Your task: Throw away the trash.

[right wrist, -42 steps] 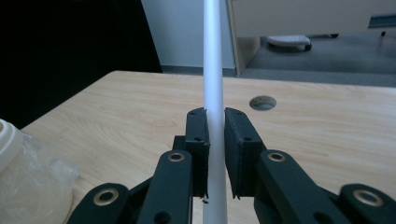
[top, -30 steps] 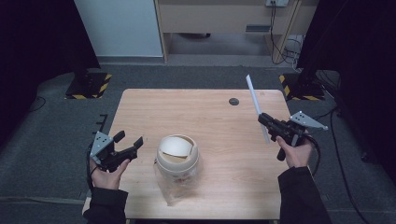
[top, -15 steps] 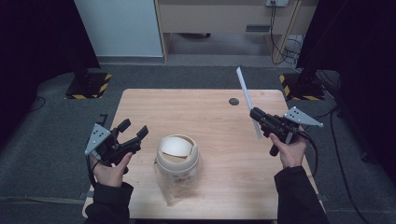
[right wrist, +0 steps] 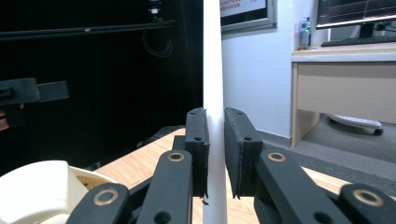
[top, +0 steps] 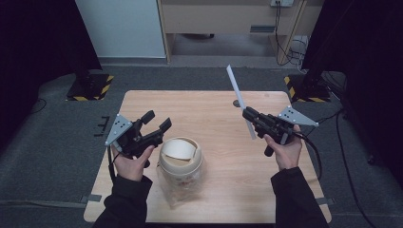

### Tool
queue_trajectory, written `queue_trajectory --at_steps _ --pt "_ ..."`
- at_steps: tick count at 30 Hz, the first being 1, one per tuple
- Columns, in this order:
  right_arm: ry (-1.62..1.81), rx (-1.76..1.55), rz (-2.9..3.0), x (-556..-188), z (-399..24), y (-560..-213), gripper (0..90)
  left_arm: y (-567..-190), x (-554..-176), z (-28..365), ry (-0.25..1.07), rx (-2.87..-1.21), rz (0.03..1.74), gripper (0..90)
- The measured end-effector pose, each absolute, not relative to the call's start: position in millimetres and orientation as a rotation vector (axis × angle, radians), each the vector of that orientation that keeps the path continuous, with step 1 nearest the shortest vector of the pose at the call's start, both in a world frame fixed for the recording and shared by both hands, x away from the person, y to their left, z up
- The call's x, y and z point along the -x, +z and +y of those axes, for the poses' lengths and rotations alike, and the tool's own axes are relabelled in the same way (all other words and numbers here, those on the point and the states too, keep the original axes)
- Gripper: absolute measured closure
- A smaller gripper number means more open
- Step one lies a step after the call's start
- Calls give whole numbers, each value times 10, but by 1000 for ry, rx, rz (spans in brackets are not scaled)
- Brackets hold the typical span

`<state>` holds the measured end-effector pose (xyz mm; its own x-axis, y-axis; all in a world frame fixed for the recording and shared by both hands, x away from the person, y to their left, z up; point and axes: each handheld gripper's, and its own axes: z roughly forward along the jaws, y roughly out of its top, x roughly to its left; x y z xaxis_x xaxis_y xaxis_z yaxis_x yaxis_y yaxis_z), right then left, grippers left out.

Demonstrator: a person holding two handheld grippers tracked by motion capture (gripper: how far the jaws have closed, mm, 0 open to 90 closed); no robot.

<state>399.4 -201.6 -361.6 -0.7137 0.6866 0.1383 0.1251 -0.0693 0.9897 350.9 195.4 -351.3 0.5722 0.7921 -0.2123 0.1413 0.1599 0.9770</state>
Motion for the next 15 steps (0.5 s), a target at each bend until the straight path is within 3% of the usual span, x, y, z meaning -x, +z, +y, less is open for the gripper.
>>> queue_trajectory --at_steps 15 --pt "1879 -789 1889 -3965 -1743 -3758 802 -3386 -3643 1482 500 -1399 807 339"
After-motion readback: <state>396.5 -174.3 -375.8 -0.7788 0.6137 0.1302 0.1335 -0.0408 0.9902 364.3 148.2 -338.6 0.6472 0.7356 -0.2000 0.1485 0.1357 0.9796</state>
